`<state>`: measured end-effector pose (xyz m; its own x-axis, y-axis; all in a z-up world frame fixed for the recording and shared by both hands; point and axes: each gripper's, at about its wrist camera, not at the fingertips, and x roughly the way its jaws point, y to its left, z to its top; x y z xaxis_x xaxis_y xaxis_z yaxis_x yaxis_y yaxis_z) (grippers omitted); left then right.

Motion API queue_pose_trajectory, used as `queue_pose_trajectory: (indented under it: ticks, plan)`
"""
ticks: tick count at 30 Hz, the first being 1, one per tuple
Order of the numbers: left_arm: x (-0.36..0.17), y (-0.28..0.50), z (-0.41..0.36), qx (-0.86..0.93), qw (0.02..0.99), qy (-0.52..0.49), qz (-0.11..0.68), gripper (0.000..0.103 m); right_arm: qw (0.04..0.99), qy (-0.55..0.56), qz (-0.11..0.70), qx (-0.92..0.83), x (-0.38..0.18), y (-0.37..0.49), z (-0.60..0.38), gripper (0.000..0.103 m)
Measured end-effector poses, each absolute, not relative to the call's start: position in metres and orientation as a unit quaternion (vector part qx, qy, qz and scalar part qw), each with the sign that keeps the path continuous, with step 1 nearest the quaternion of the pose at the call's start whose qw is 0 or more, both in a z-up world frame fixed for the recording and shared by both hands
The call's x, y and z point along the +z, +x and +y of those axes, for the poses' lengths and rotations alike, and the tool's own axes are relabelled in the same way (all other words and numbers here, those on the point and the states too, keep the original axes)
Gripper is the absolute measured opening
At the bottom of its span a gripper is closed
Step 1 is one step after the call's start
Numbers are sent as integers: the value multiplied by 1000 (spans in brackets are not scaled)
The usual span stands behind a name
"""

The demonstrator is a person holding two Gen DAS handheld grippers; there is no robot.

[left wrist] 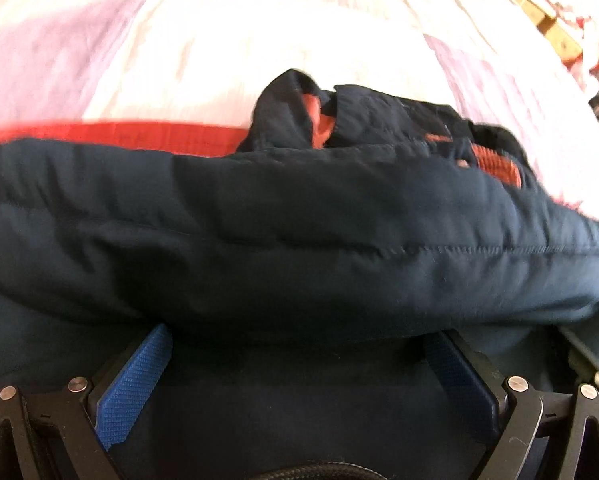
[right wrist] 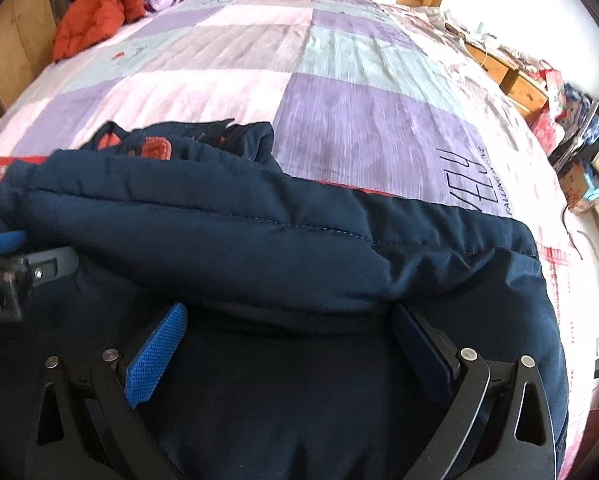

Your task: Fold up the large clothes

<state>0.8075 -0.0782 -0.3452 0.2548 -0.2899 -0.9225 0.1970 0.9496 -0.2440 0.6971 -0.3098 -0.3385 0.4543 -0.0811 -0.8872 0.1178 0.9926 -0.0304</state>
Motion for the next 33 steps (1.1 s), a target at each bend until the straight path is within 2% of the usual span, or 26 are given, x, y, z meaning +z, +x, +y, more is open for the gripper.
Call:
queue_pose_trajectory:
  ticks: [4,6,9,15,18,22,24,27,30,33]
  plan:
    - [-347,822,-55,-158,764,-148,608,103,866,22,497,-43,-322,679,-304,103]
    - [-343,819,-51,-166,764,-157,603,103,871,30,489,-26,-315,664,-295,103]
    - [-334,796,-53,-180,783,-111,585,103,883,1,470,-3,-307,633,-274,103]
    - [-315,696,-55,-194,845,20,498,103,886,-50,460,3,-312,571,-255,103]
    - [-309,645,-39,-192,866,68,457,103,889,-61,452,-27,-309,540,-275,103]
    - [-305,616,9,-143,885,110,429,103,885,-15,455,-92,-308,500,-340,103]
    - [-306,615,47,-107,885,87,444,103,883,27,454,-111,-305,483,-374,103]
    - [-298,619,93,-68,883,17,464,103,872,12,453,-183,-294,466,-395,103]
    - [-280,597,71,-90,889,14,448,103,892,32,420,-163,-277,449,-376,102]
    - [-273,549,16,-178,884,22,431,103,913,0,402,-73,-272,438,-305,102]
